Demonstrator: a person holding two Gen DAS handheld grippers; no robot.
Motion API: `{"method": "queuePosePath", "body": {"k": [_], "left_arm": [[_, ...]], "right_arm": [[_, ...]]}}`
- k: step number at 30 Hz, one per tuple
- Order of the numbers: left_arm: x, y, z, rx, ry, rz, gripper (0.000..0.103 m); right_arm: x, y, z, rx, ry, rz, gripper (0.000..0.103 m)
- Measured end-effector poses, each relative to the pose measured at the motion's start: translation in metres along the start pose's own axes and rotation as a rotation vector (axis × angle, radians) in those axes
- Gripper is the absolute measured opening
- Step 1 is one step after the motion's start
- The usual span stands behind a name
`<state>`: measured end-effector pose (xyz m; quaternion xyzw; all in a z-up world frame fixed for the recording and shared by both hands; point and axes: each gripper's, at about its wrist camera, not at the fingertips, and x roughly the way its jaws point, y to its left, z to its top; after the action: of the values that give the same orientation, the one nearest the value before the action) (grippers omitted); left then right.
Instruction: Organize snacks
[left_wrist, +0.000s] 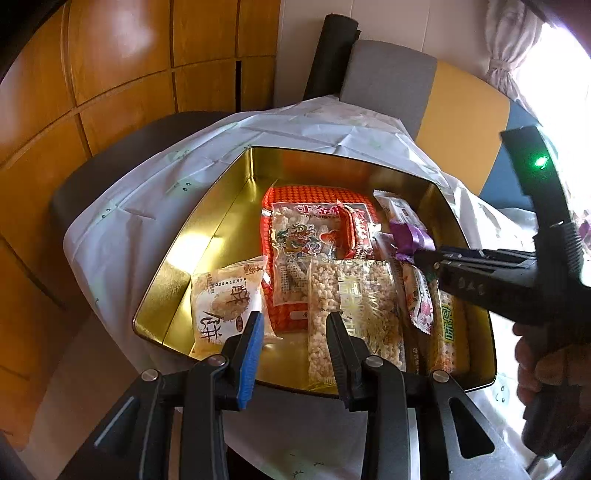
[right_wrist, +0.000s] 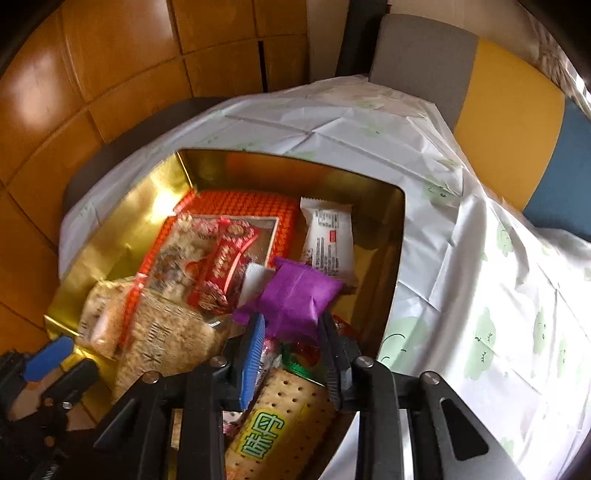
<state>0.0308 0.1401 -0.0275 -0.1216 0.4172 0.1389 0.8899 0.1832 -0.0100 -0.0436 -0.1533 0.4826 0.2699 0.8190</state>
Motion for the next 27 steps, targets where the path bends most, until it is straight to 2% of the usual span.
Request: {"method": "queuePosePath", "body": {"k": [6, 13, 22, 27], "left_arm": [[0.000, -0.002, -0.001, 0.007, 0.002, 0.001, 0.035], [-0.004, -0.008, -0.003, 0.019, -0.009, 0.006, 0.035], [-0.019, -0.020, -0.008, 0.043, -0.070, 0.028, 0.037], [-0.033, -0.030, -0.013, 0.057, -0.120, 0.031, 0.047]], "right_arm": [[0.000, -0.002, -0.004, 0.023, 0.000, 0.010, 0.030], [-0.027, -0.004, -0.020, 0.081, -0.061, 0.021, 0.031], [-0.062, -0.010, -0.060, 0.170, -0.139, -0.085, 0.032], [-0.077, -0.017, -0.085, 0.240, -0.164, -0.129, 0.033]]}}
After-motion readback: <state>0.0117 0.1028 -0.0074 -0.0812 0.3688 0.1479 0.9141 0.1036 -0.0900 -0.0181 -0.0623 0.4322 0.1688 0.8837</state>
